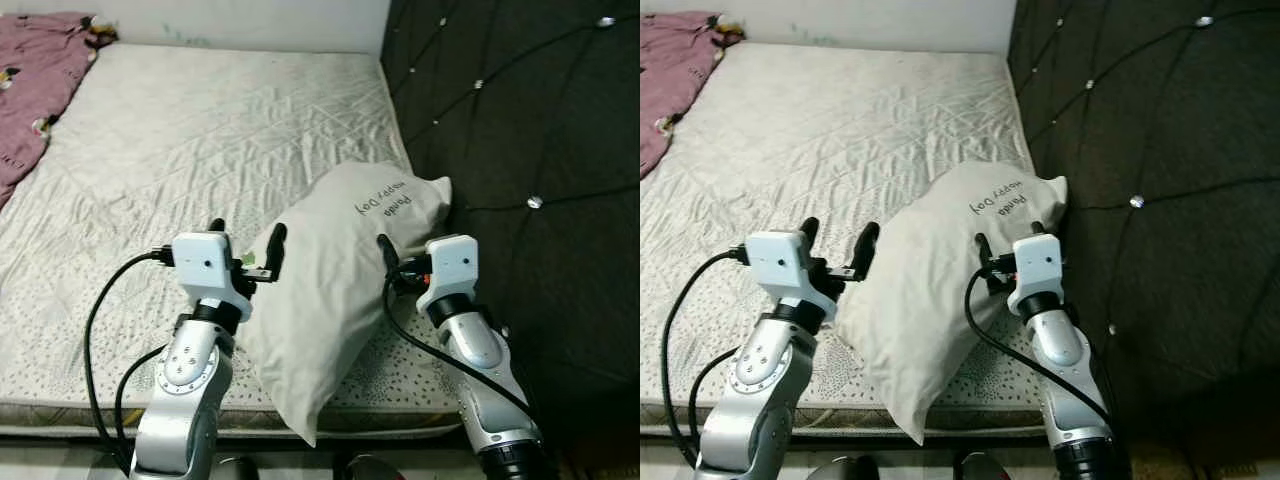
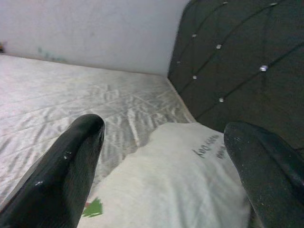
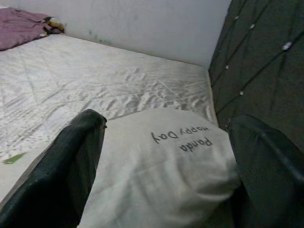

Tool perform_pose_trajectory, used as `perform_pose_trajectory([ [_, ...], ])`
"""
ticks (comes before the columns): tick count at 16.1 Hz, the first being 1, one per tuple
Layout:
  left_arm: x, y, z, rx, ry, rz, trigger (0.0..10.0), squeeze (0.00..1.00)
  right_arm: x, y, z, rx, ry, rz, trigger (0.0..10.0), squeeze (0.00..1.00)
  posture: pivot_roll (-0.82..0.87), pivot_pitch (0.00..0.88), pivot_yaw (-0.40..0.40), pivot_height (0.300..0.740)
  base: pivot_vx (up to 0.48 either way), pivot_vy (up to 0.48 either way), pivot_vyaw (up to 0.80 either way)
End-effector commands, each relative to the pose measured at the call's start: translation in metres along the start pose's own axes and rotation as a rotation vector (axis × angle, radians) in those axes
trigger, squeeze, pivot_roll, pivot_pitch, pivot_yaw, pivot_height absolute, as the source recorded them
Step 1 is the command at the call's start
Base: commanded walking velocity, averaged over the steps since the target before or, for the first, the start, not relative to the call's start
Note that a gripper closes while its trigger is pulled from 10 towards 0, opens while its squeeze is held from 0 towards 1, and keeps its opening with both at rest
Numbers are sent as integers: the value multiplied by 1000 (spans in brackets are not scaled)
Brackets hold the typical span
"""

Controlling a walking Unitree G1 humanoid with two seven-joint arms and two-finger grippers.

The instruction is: Clean up the room

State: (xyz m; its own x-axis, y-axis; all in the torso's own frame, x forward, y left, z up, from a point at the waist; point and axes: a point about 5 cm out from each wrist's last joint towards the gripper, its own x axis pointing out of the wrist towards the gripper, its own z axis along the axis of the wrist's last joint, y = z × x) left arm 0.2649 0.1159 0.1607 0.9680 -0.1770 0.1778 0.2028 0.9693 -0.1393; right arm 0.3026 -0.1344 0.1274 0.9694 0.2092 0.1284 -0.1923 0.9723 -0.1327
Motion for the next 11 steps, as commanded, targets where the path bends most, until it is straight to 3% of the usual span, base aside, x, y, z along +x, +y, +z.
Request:
perform_pose_trajectory([
  [1, -2, -1, -2, 7, 13, 3, 10000, 0, -1, 1, -3, 6, 17, 10, 10000, 0, -70, 146, -24, 740, 0, 480, 0],
  [3, -2, -1, -2, 7, 13, 4, 10000, 0, -2, 2, -4, 7, 21, 13, 10000, 0, -69, 151, -25, 740, 0, 480, 0],
  [11, -3, 0, -2, 25, 14, 11, 10000, 0, -3, 2, -5, 11, 28, 16, 10000, 0, -70, 164, -26, 740, 0, 0, 0],
])
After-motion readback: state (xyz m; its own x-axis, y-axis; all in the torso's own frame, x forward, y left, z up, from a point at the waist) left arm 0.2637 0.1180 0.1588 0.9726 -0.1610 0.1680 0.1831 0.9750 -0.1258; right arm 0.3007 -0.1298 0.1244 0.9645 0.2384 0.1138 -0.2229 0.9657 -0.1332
